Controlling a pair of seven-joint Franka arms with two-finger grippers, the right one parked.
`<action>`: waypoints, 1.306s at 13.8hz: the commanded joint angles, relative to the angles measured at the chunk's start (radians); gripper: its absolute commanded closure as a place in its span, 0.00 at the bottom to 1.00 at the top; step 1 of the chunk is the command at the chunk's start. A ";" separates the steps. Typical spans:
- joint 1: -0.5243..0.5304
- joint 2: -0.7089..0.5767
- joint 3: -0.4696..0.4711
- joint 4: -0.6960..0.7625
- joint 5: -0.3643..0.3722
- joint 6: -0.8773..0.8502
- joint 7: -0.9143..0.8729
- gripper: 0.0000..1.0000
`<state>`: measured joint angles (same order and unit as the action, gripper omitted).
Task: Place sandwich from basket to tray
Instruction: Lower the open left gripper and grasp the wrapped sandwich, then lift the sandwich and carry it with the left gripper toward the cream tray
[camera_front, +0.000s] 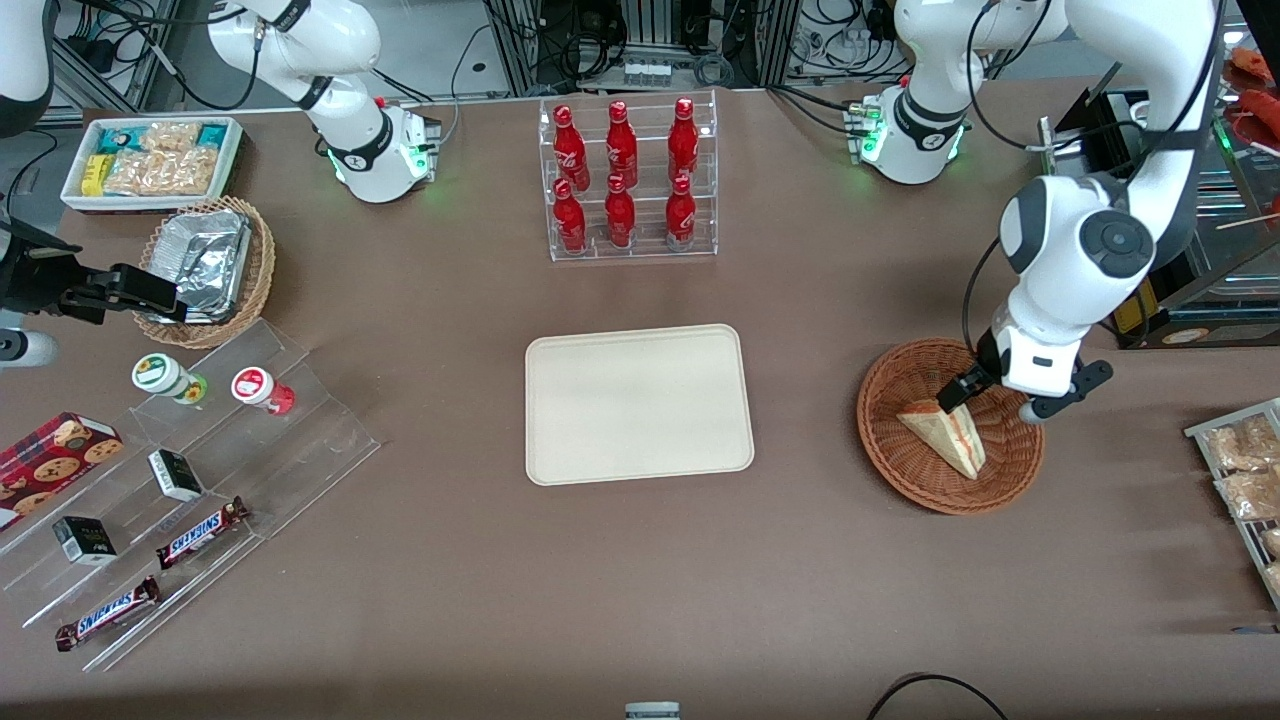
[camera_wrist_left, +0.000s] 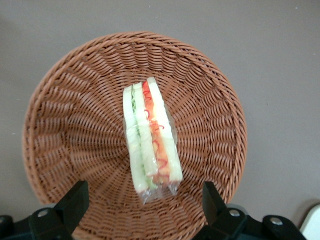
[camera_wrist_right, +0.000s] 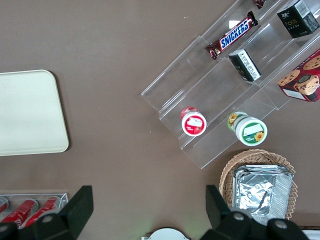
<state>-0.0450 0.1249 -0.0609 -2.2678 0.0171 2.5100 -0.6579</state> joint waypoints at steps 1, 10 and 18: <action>-0.007 0.036 0.000 -0.004 0.004 0.052 -0.045 0.00; -0.007 0.128 0.000 -0.002 0.004 0.161 -0.048 0.00; -0.009 0.147 -0.003 -0.001 0.004 0.190 -0.038 1.00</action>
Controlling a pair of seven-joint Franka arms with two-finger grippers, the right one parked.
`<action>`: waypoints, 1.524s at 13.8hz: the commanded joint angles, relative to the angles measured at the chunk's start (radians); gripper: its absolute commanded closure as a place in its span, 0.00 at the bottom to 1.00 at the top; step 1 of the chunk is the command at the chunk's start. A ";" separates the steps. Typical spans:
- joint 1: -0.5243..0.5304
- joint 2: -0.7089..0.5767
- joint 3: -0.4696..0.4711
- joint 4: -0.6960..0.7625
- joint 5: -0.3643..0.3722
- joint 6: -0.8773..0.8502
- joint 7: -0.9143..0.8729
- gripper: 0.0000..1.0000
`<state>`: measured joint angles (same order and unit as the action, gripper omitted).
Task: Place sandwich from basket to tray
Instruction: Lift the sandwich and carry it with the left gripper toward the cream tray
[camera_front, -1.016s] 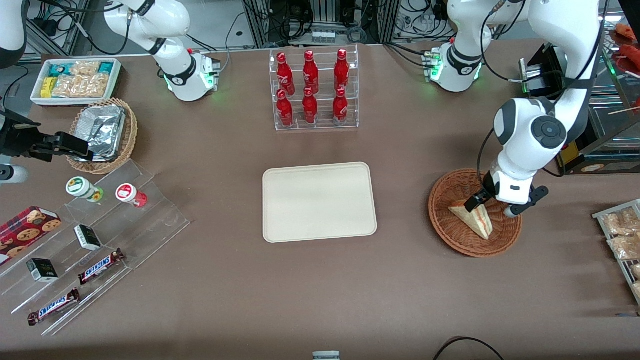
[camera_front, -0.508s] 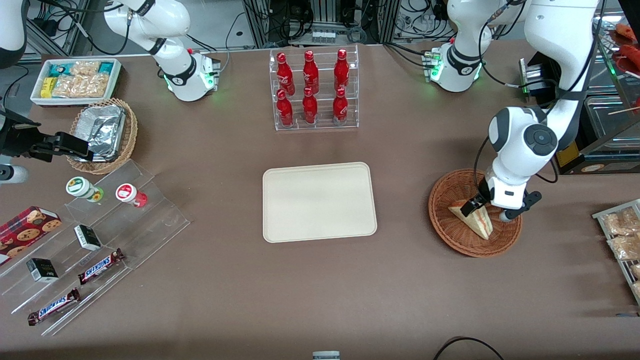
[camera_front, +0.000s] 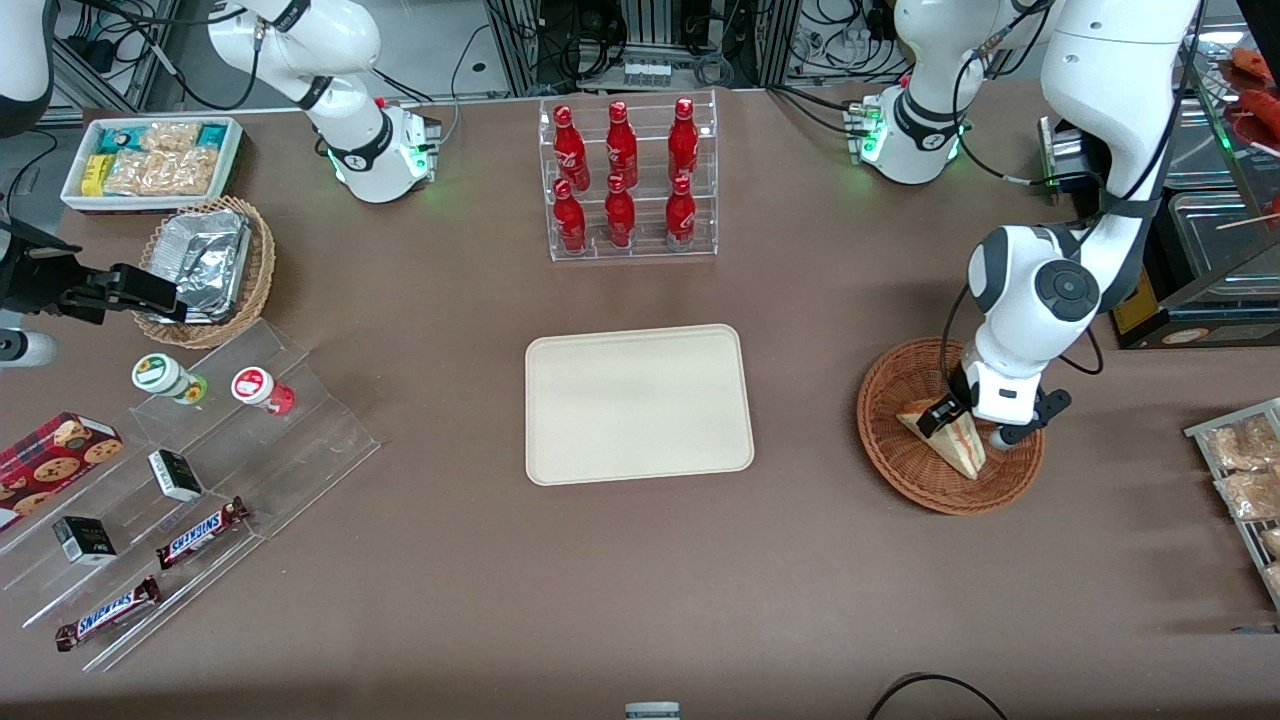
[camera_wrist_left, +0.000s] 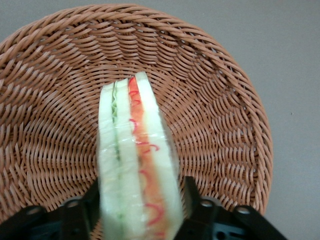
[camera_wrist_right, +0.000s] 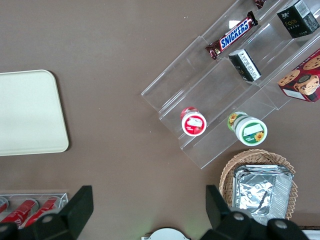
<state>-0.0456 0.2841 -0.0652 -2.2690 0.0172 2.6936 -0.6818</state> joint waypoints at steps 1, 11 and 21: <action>-0.008 -0.031 0.001 0.000 0.004 -0.018 -0.013 1.00; -0.218 -0.200 -0.025 0.225 0.003 -0.543 -0.021 1.00; -0.617 0.105 -0.025 0.515 -0.002 -0.543 -0.147 1.00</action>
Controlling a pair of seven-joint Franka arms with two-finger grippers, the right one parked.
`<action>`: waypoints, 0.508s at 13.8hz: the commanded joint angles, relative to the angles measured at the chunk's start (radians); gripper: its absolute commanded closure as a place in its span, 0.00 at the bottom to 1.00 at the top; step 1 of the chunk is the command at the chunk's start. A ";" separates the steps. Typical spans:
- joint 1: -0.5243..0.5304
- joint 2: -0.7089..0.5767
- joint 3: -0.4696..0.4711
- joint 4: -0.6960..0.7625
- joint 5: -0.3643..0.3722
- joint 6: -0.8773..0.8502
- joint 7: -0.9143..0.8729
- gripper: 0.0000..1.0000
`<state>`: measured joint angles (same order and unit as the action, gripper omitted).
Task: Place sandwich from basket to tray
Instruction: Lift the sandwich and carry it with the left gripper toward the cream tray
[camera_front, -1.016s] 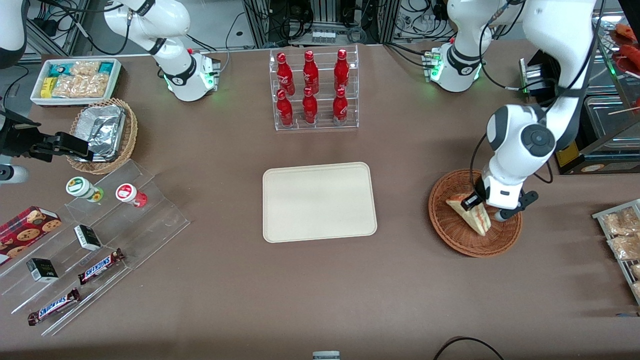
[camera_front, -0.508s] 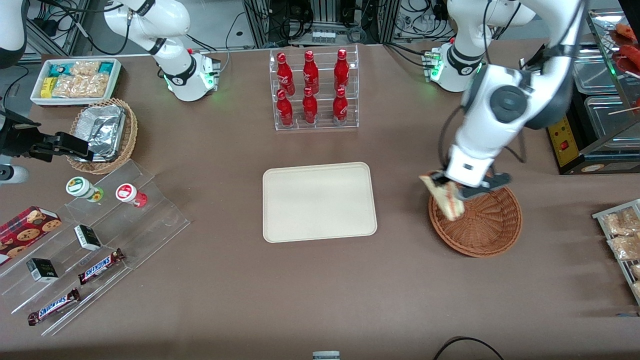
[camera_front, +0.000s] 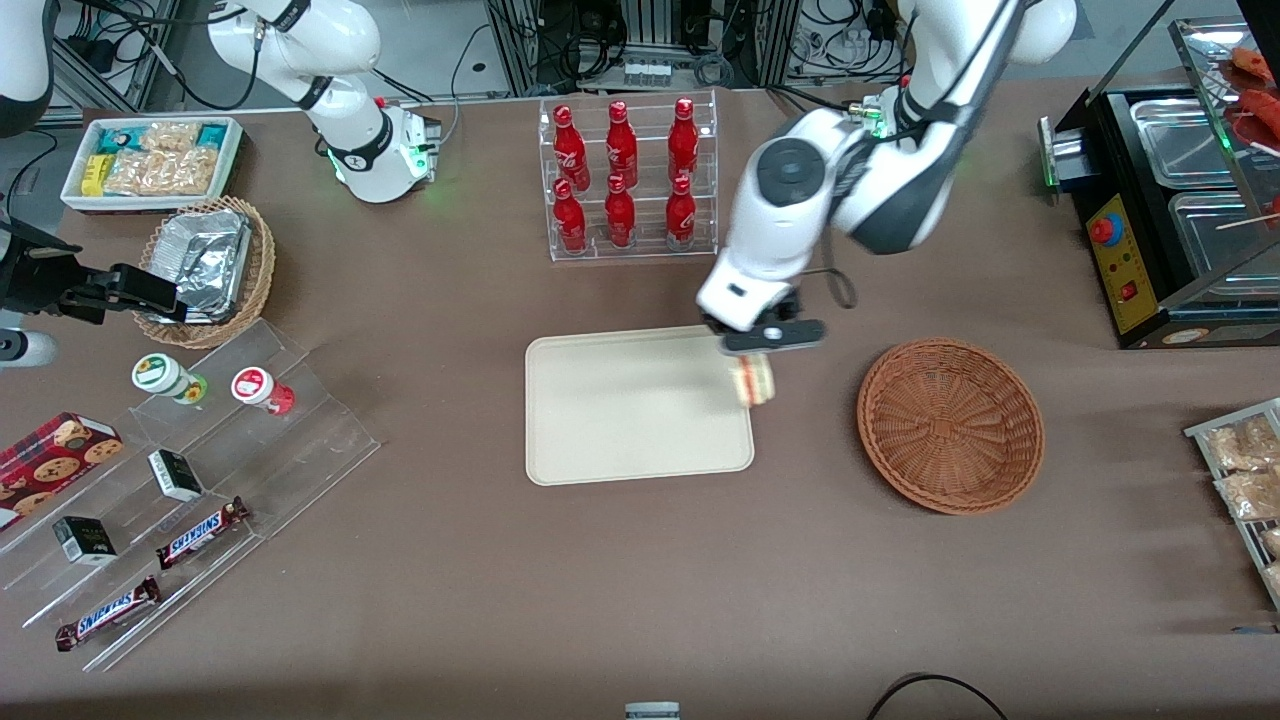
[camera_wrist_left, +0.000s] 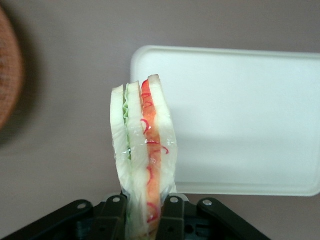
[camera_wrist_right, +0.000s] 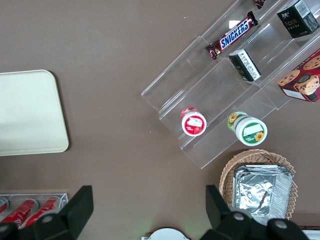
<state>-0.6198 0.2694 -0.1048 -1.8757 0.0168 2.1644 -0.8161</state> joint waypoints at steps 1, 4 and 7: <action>-0.066 0.179 0.014 0.163 -0.001 -0.012 -0.012 1.00; -0.107 0.266 0.014 0.214 0.003 0.034 -0.012 1.00; -0.133 0.318 0.016 0.214 0.005 0.129 -0.011 1.00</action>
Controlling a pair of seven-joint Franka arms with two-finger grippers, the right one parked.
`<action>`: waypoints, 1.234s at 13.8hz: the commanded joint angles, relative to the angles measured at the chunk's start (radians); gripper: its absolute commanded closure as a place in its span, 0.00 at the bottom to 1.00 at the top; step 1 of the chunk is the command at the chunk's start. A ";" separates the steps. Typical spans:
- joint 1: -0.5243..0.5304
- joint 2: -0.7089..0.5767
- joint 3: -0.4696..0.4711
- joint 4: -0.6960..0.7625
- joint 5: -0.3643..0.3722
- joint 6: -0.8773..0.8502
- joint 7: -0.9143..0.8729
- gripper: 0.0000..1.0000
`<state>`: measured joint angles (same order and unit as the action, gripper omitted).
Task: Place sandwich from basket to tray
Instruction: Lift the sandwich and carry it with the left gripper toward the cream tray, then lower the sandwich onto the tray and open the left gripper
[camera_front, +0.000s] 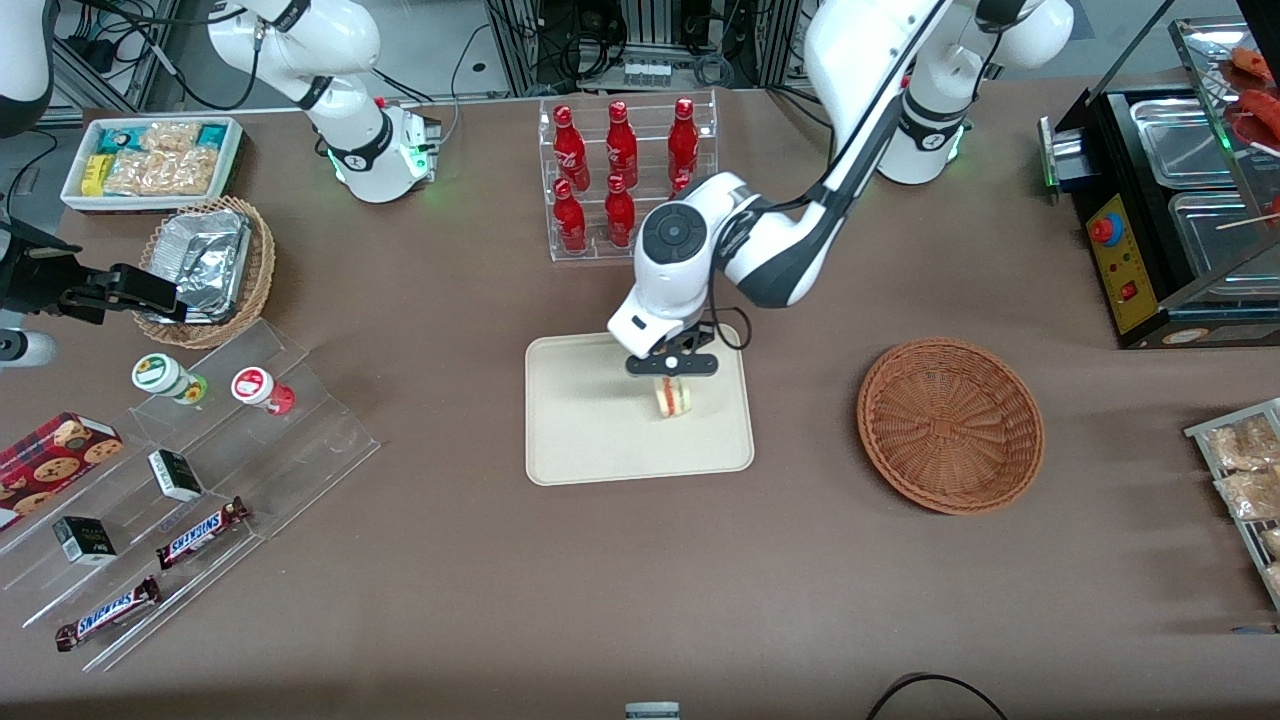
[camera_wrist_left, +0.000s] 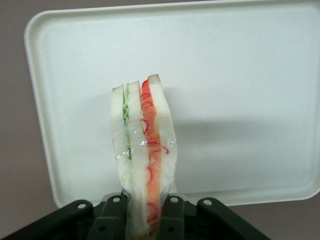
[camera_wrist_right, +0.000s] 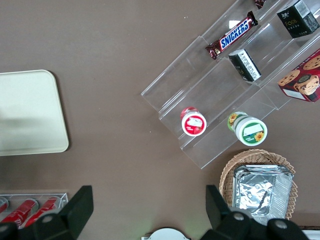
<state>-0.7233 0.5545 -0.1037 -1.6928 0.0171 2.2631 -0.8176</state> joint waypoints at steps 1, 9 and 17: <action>-0.039 0.050 0.016 0.031 0.006 0.059 -0.008 1.00; -0.059 0.111 0.022 0.042 0.046 0.136 -0.011 1.00; -0.058 0.127 0.022 0.067 0.047 0.136 -0.017 0.43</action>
<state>-0.7683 0.6641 -0.0920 -1.6575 0.0460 2.4007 -0.8175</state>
